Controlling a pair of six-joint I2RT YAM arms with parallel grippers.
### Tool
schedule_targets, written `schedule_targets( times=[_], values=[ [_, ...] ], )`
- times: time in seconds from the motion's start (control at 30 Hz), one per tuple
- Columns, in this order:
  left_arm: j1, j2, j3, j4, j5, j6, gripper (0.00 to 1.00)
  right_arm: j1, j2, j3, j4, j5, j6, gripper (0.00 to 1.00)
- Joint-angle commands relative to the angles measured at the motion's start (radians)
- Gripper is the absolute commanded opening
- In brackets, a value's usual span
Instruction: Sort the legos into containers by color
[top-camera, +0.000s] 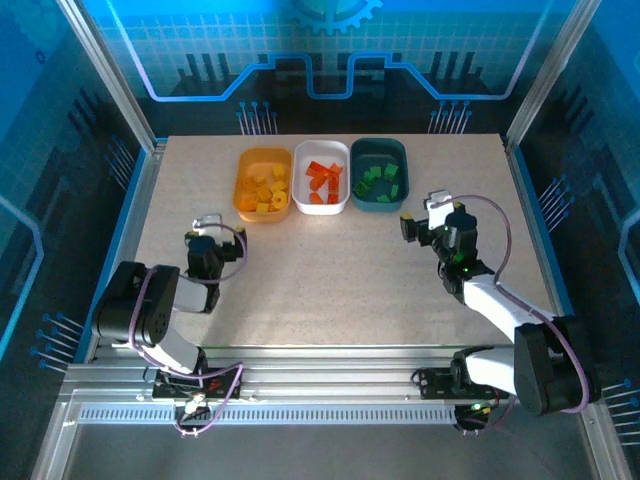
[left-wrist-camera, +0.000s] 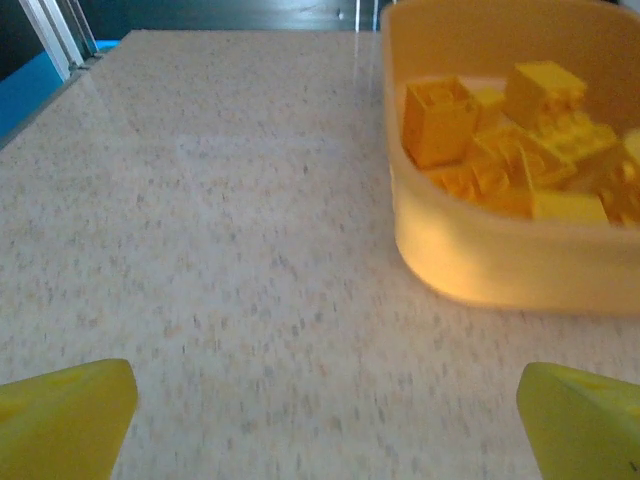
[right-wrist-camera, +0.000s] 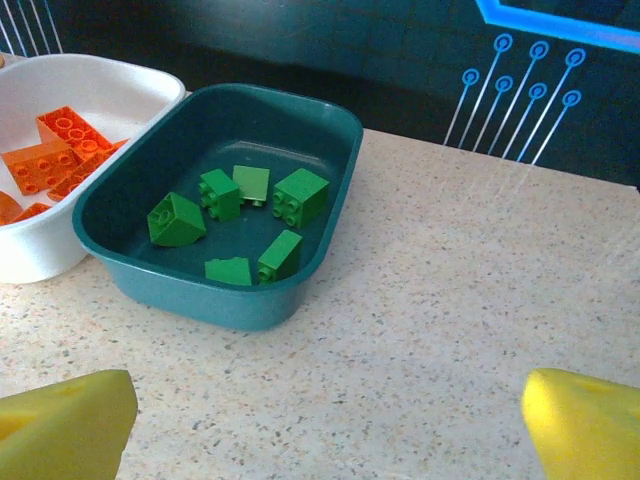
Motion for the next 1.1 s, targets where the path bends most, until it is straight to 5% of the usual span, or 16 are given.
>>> schedule_targets(
  times=[0.0, 0.23, 0.37, 0.43, 1.07],
  values=[
    [0.014, -0.030, 0.055, -0.070, 0.039, -0.045, 0.99, -0.064, -0.022, -0.031, -0.004, -0.167, -0.058, 1.00],
    [0.012, -0.028, 0.064, -0.079, 0.059, -0.031, 0.99, -0.158, 0.085, -0.117, 0.210, -0.347, 0.016, 1.00],
    [0.010, -0.028, 0.064, -0.078, 0.059, -0.028, 0.99, -0.160, 0.319, -0.159, 0.520, -0.274, 0.061, 1.00],
    [0.005, -0.028, 0.063, -0.078, 0.069, -0.020, 0.99, -0.151, 0.295, -0.057, 0.269, -0.255, 0.049, 1.00],
    [0.002, -0.028, 0.064, -0.079, 0.084, -0.014, 0.99, -0.105, 0.297, -0.070, 0.297, -0.147, 0.036, 1.00]
  ],
)
